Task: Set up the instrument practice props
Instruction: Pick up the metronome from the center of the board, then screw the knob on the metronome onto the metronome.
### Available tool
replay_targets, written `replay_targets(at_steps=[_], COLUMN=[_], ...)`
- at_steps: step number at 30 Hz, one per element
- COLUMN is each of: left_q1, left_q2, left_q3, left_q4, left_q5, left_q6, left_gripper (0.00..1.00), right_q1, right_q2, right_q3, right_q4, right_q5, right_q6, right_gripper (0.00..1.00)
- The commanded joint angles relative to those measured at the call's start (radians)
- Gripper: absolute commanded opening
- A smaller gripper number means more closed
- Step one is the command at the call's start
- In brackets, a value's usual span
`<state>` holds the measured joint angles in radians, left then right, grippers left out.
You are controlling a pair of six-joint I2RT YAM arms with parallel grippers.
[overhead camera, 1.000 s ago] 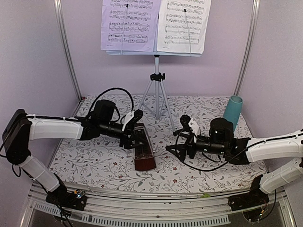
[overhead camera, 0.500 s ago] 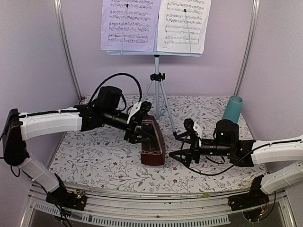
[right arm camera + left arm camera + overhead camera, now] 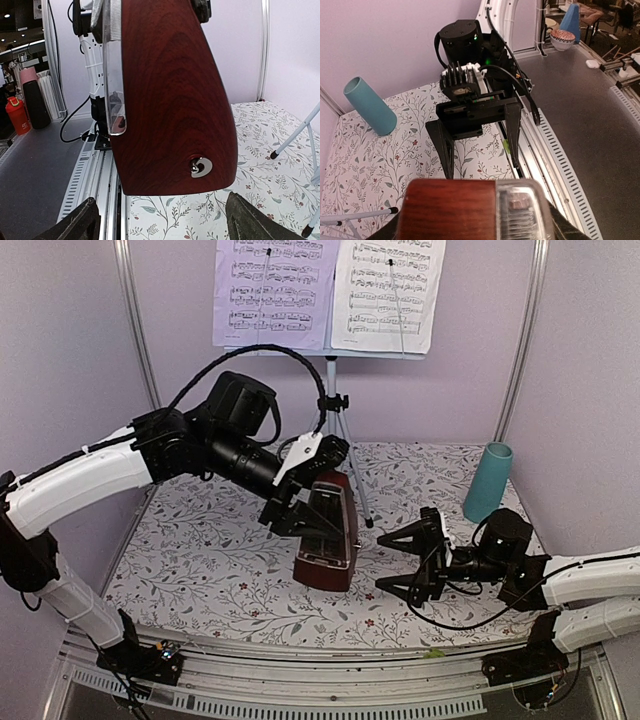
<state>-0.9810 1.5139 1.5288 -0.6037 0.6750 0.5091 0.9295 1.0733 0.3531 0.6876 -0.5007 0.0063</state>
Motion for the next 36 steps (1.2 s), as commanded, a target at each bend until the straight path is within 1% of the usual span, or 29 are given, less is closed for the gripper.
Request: replay_targets(at_steps=[1, 7, 13, 18, 26, 36], left_q1=[-0.038, -0.072, -0.081, -0.081, -0.082, -0.081], left_q2=[-0.004, 0.021, 0.018, 0.012, 0.002, -0.003], left_q3=[0.099, 0.154, 0.157, 0.15, 0.151, 0.145], left_q4=[-0.073, -0.133, -0.136, -0.134, -0.134, -0.134], left_q5=[-0.041, -0.07, -0.077, -0.088, -0.092, -0.102], left_q6=[0.037, 0.05, 0.049, 0.053, 0.058, 0.056], left_gripper=[0.14, 0.14, 0.14, 0.13, 0.13, 0.13], right_q1=[-0.002, -0.002, -0.001, -0.003, -0.002, -0.002], right_q2=[0.041, 0.09, 0.149, 0.184, 0.227, 0.258], right_q3=[0.033, 0.066, 0.102, 0.12, 0.134, 0.15], right_q4=[0.084, 0.134, 0.162, 0.167, 0.165, 0.162], right_q5=[-0.039, -0.073, -0.111, -0.137, -0.158, -0.141], right_q6=[-0.04, -0.024, -0.021, -0.012, -0.011, -0.012], right_gripper=[0.87, 0.84, 0.83, 0.8, 0.78, 0.77])
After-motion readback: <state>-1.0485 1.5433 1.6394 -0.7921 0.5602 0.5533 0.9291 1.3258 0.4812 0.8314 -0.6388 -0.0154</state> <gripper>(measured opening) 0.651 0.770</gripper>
